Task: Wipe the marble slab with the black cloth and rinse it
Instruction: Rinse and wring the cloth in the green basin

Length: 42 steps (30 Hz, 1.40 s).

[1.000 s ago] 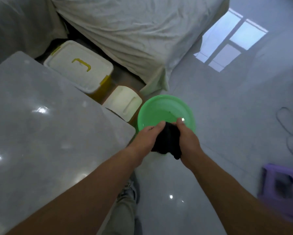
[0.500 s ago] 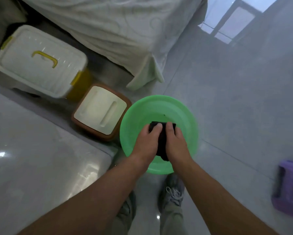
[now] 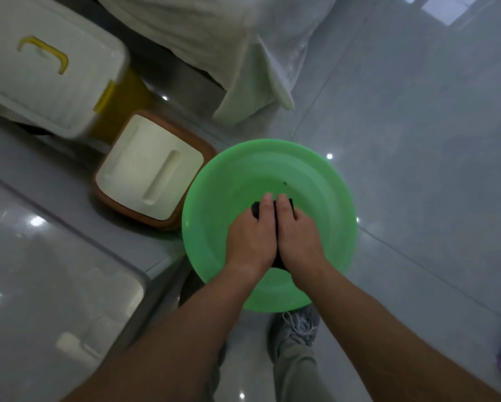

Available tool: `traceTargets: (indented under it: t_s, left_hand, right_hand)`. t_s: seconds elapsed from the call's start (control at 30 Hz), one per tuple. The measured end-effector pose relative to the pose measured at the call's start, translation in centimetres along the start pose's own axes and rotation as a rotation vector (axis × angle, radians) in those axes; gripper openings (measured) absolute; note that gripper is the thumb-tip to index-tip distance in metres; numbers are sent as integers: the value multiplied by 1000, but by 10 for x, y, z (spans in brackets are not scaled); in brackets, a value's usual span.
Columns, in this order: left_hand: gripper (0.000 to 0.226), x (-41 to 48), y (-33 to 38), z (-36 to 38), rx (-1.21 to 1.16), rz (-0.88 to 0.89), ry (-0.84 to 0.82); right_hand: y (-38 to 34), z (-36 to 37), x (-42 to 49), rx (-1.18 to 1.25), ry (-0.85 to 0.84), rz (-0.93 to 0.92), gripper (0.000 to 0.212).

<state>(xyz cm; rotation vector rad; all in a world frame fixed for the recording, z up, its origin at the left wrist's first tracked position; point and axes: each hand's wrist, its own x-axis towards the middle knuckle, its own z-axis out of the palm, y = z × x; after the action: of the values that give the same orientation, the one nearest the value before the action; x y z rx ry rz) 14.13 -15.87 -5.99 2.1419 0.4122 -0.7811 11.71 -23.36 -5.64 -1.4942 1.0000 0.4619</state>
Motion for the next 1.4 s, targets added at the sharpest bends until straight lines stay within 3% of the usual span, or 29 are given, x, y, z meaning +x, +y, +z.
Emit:
traceTargets:
  t_s: [0.3,0.47,0.57,0.67,0.77,0.87,0.97,1.03,1.17,1.3,1.4]
  left_hand:
    - [60,15,-12,10,-92,-42,28]
    - [58,17,-11,9,-142,-80,90]
    - [49,13,-5,5,-321,-147,154]
    - [35,8,0,1,-609,-268,174]
    - [22,0,-5,-5,-542,-237,17]
    - [40,2,-14,-22,-536,-132,-163]
    - [49,14,-14,-35,-238,20,-261]
    - [33,15,-10,-34,-108,55,-310]
    - [20,17,-10,-26,-93,81,-201]
    - [23,13,-13,-25,90,314,-106]
    - [29,15,-10,-24,126,351,-92]
  right_hand:
    - [11,3,22,58,-64,-13,49]
    - [6,8,28,-30,-96,-63,51]
    - [2,4,23,-20,-90,-21,42]
    - [4,-6,15,270,-84,142,45]
    - [8,-16,10,336,-41,158,40]
    - [3,-26,10,254,-101,142,34]
    - [-3,-27,12,142,-231,195,35]
    - [-6,-23,13,118,-216,276,36]
    - [-10,-11,14,292,-136,433,32]
    - [-15,-8,17,205,-151,482,34]
    - [-17,-5,20,111,-166,441,37]
